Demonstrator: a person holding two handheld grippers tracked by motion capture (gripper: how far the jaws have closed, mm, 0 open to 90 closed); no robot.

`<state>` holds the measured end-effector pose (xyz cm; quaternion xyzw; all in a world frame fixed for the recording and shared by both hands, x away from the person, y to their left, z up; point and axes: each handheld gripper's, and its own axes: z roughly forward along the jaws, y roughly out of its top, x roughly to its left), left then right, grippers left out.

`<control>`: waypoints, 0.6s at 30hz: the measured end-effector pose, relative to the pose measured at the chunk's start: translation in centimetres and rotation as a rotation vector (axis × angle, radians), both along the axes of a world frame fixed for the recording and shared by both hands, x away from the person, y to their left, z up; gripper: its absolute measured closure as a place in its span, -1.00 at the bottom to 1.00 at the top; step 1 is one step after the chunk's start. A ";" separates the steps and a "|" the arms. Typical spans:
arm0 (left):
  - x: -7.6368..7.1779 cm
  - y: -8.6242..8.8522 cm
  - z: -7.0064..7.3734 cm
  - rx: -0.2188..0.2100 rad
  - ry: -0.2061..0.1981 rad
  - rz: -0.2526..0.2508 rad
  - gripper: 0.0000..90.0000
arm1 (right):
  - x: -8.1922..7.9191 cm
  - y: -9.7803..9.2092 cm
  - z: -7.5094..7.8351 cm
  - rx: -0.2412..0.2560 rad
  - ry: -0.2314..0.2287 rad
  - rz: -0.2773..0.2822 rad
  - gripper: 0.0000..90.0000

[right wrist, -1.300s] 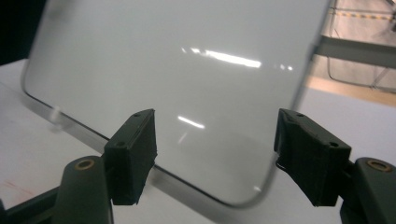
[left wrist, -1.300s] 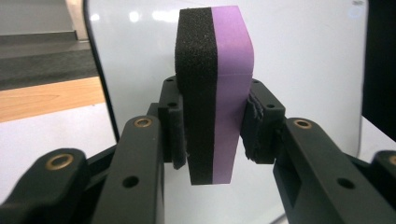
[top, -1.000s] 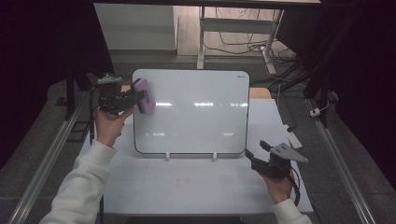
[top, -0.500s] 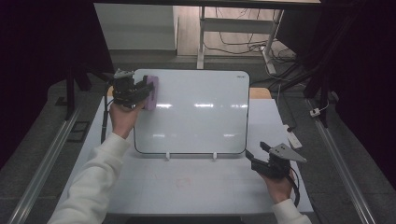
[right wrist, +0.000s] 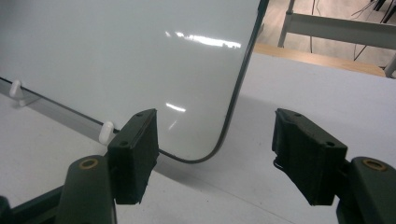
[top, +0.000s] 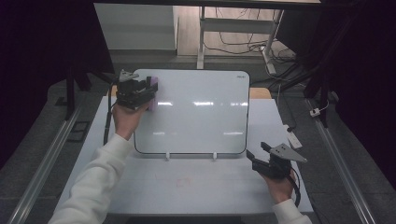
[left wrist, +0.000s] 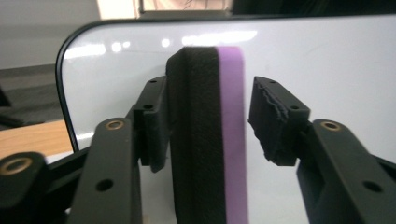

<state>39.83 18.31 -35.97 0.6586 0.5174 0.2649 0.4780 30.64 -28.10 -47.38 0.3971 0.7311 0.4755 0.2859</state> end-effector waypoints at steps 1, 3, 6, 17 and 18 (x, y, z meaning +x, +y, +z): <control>-0.3 0.2 0.1 -0.007 -0.005 -0.013 0.02 | 0.0 -0.1 0.0 -0.006 0.002 0.001 -0.30; -1.2 0.7 0.1 -0.030 -0.010 -0.060 -0.04 | 0.1 -0.3 -0.1 -0.015 0.011 0.016 -0.29; -2.8 1.4 -0.3 -0.034 -0.011 -0.144 -0.16 | 0.3 -0.8 -0.3 -0.037 0.037 0.050 -0.28; -9.4 4.9 -5.3 -0.032 0.074 -0.301 -0.27 | 0.7 -2.3 -1.4 -0.069 0.067 0.123 -0.28; -9.9 5.2 -5.9 -0.033 0.088 -0.307 -0.27 | 0.7 -2.3 -1.4 -0.071 0.068 0.122 -0.28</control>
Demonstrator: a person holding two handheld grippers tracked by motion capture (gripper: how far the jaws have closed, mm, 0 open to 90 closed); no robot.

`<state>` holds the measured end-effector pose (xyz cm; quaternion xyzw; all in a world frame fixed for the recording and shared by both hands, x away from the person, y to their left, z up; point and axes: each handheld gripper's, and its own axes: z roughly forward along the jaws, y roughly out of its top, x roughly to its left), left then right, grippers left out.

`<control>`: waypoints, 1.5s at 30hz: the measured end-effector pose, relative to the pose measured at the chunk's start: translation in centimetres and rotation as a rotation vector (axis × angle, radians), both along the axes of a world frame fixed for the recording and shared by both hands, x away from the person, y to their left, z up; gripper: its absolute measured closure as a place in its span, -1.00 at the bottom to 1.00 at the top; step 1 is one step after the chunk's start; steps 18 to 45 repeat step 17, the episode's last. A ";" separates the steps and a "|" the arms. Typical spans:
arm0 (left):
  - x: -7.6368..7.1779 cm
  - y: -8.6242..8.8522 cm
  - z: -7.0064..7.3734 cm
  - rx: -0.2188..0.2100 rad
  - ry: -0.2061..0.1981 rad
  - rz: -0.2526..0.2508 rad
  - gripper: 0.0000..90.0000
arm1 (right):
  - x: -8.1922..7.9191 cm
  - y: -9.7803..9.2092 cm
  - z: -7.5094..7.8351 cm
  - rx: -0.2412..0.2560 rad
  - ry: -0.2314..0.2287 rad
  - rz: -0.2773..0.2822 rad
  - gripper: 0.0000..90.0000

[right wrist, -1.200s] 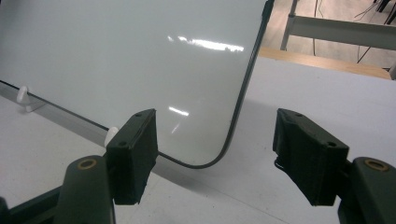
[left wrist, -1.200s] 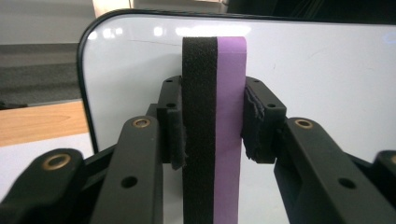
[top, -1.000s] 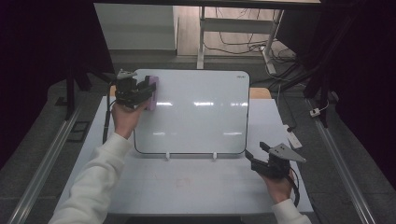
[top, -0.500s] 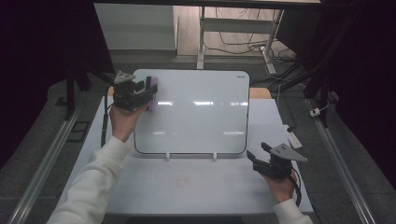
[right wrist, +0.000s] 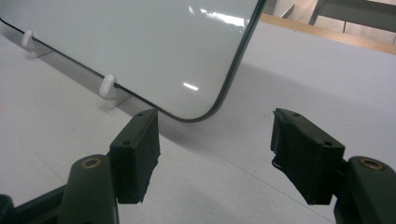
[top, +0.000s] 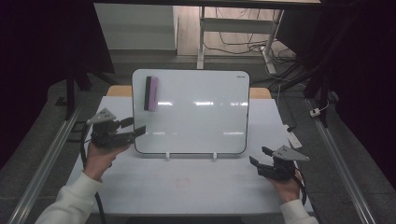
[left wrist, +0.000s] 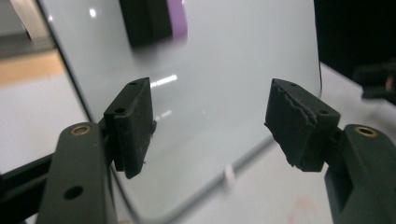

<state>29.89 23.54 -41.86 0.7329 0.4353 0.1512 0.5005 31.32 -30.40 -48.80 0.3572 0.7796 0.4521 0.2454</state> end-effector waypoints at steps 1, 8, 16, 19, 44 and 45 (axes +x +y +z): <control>-0.6 0.4 -0.6 -0.005 0.012 -0.005 -0.27 | 0.0 0.0 -0.1 0.000 0.000 -0.002 -0.28; -3.9 1.9 -4.0 -0.010 0.069 -0.017 -0.30 | 0.0 -0.2 -0.5 -0.013 -0.011 0.011 -0.28; -4.8 2.2 -5.8 0.007 0.100 -0.026 -0.34 | -0.5 0.2 -0.1 -0.035 -0.061 0.038 -0.28; -4.8 2.2 -5.9 0.003 0.107 -0.028 -0.35 | -0.5 0.3 -0.1 -0.038 -0.067 0.040 -0.28; -4.8 2.2 -5.9 0.003 0.107 -0.028 -0.35 | -0.5 0.3 -0.1 -0.038 -0.067 0.040 -0.28; -4.8 2.2 -5.9 0.003 0.107 -0.028 -0.35 | -0.5 0.3 -0.1 -0.038 -0.067 0.040 -0.28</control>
